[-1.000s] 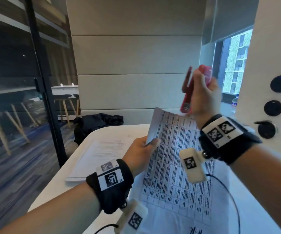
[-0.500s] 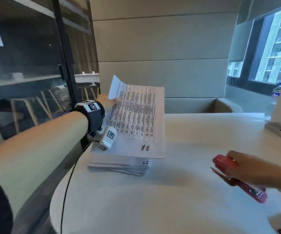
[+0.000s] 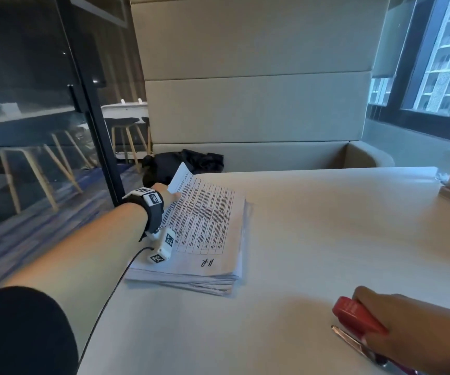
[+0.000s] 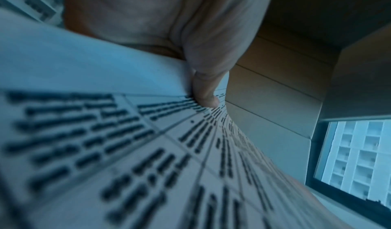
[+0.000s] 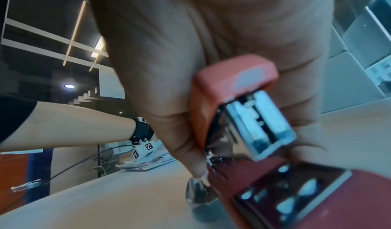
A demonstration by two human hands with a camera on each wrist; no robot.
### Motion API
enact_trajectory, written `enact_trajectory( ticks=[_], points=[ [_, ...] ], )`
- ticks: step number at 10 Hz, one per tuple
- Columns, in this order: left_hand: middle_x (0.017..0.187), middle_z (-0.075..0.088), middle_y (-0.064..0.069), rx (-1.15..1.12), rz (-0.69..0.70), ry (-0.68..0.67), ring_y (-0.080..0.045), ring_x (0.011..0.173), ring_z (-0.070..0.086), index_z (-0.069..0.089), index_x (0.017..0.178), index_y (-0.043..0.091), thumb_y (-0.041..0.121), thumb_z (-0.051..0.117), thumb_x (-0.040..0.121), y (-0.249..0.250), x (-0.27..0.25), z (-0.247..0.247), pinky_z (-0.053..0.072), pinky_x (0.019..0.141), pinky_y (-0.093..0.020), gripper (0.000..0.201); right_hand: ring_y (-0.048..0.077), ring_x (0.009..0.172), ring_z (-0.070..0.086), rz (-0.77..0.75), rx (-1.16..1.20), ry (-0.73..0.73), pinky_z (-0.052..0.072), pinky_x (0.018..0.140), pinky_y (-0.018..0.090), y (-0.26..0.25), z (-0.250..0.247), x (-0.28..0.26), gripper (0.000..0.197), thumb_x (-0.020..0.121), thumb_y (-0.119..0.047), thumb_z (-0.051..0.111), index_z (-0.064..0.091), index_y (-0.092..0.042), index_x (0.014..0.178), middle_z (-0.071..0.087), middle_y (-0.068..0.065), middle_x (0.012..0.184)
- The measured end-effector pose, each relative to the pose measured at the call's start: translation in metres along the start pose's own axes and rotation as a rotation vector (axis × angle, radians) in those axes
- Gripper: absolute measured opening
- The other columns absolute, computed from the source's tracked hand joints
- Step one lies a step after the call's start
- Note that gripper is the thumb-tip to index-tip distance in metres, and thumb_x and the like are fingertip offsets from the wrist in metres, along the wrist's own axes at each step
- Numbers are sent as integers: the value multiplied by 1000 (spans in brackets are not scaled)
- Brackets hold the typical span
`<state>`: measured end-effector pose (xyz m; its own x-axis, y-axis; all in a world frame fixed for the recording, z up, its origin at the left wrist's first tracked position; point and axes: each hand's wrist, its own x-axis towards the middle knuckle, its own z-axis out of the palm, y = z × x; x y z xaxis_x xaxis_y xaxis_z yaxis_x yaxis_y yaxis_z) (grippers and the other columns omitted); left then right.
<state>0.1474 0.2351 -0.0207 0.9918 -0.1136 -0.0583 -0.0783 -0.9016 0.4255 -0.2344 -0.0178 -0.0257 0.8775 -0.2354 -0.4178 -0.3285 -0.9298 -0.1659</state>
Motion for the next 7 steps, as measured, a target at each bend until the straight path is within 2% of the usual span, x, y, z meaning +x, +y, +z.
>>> enact_trajectory(
  ticks=[1, 2, 3, 4, 5, 6, 7],
  points=[
    [103, 65, -12, 51, 2, -15, -27, 85, 62, 58, 112, 2, 48, 56, 92, -2, 8, 8, 47, 77, -35, 50, 8, 82, 62, 27, 4, -20, 51, 78, 24, -9, -6, 0, 17, 86, -42, 53, 42, -33, 96, 61, -7, 91],
    [68, 48, -3, 163, 3, -20, -17, 60, 47, 44, 69, 10, 62, 51, 88, 1, 9, 10, 40, 69, -31, 56, 10, 84, 63, 23, 15, -16, 52, 79, 27, -15, -10, 8, 18, 87, -40, 54, 43, -30, 98, 63, -5, 92],
    [96, 62, -11, 208, 6, -57, -25, 81, 57, 52, 94, 6, 57, 61, 84, 4, -3, 8, 46, 78, -34, 53, 12, 85, 65, 26, 48, -10, 54, 84, 32, -21, -11, 27, 23, 87, -39, 55, 45, -25, 103, 66, -6, 96],
    [119, 61, -17, 193, 36, -47, -27, 92, 55, 52, 123, -1, 50, 63, 86, 2, -20, 7, 45, 82, -33, 63, 12, 81, 64, 20, 77, 39, 55, 79, 29, -29, -15, 45, 23, 93, -37, 50, 45, -20, 108, 65, -3, 97],
    [123, 59, -15, 202, 103, -74, -27, 100, 56, 54, 125, 1, 48, 59, 89, 3, -47, 1, 43, 84, -31, 59, 8, 68, 62, -3, 124, 93, 51, 65, 22, -36, -23, 49, 28, 99, -41, 42, 49, -15, 108, 69, -3, 85],
    [78, 52, -4, 177, 216, -114, -16, 67, 46, 59, 88, 13, 44, 59, 90, 2, -88, -3, 34, 60, -26, 31, 12, 70, 66, 25, 129, 134, 54, 70, 26, -37, -33, 37, 39, 98, -45, 41, 50, -11, 117, 70, 0, 85],
    [88, 59, 1, 90, 312, -108, -15, 79, 55, 60, 86, 24, 47, 64, 84, -14, -135, -2, 44, 71, -25, 24, 13, 72, 61, 38, 139, 164, 54, 73, 29, -30, -31, 19, 47, 94, -47, 49, 48, -13, 127, 66, -1, 96]
  ],
)
